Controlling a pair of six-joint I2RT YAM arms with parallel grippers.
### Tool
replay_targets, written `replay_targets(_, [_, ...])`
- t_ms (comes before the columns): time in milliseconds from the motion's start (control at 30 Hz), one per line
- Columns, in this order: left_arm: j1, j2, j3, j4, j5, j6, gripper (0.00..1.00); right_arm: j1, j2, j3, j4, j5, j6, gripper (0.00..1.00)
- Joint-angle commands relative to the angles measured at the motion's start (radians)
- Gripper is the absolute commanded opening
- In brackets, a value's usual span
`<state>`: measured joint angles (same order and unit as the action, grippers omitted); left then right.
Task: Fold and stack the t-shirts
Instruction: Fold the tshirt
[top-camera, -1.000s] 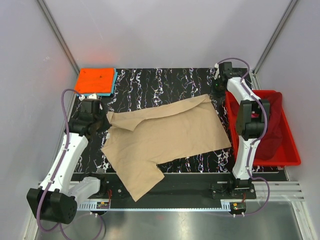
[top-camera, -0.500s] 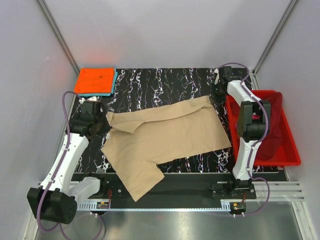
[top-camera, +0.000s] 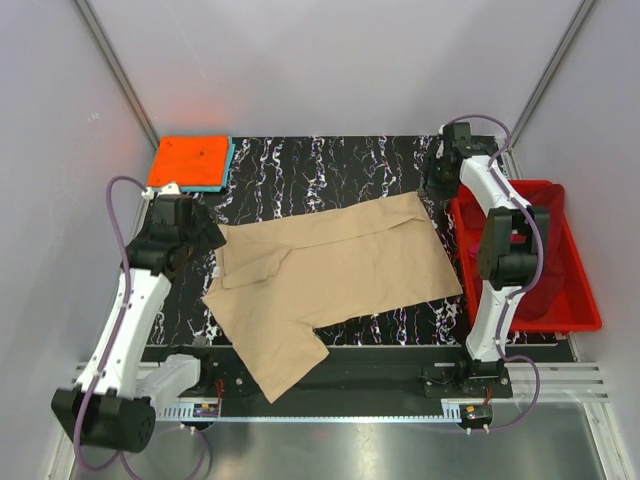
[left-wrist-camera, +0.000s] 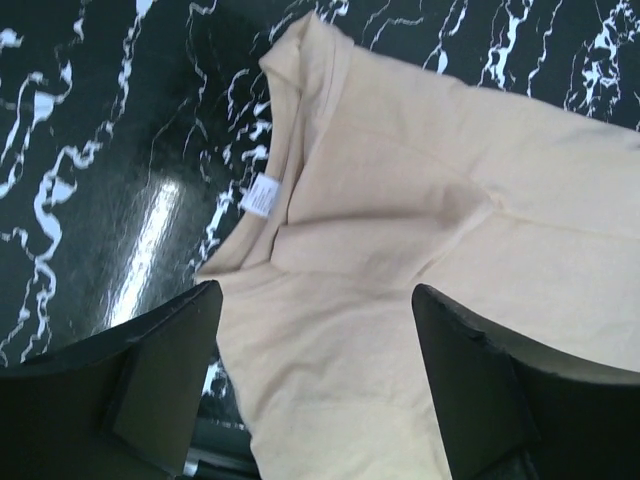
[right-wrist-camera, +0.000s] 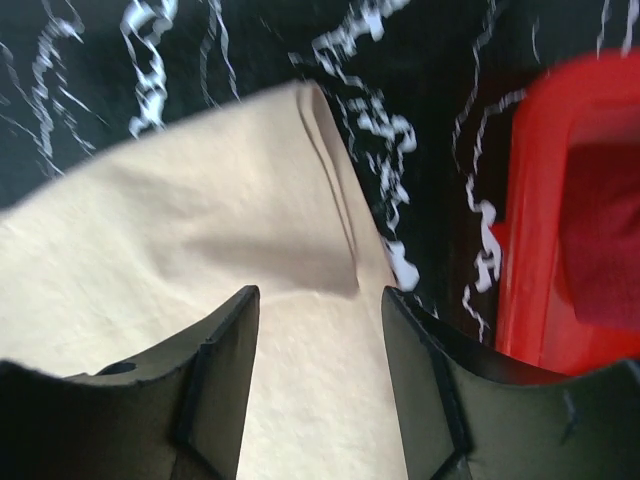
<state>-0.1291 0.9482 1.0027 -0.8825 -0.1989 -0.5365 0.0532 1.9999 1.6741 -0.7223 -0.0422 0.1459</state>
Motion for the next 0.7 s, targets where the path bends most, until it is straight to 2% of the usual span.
replay_targets(0, [0.031, 0.135, 0.030, 0.195, 0.022, 0.061, 0.77, -0.003, 0.066, 0.078, 0.067, -0.062, 0.023, 0.59])
replay_targets(100, [0.072, 0.262, 0.068, 0.284, 0.056, 0.133, 0.66, -0.003, 0.140, 0.160, 0.058, -0.108, 0.024, 0.58])
replay_targets(333, [0.112, 0.533, 0.243, 0.342, 0.056, 0.246, 0.65, -0.006, 0.195, 0.222, 0.044, -0.108, -0.014, 0.56])
replay_targets(400, [0.111, 0.618, 0.316, 0.323, 0.073, 0.279, 0.55, -0.006, 0.224, 0.245, 0.037, -0.122, -0.011, 0.53])
replay_targets(433, [0.103, 0.670, 0.335, 0.315, 0.070, 0.286, 0.54, -0.006, 0.233, 0.254, 0.034, -0.120, -0.011, 0.53])
replay_targets(667, [0.066, 0.785, 0.410, 0.301, 0.007, 0.331, 0.51, -0.006, 0.289, 0.282, 0.032, -0.096, -0.034, 0.49])
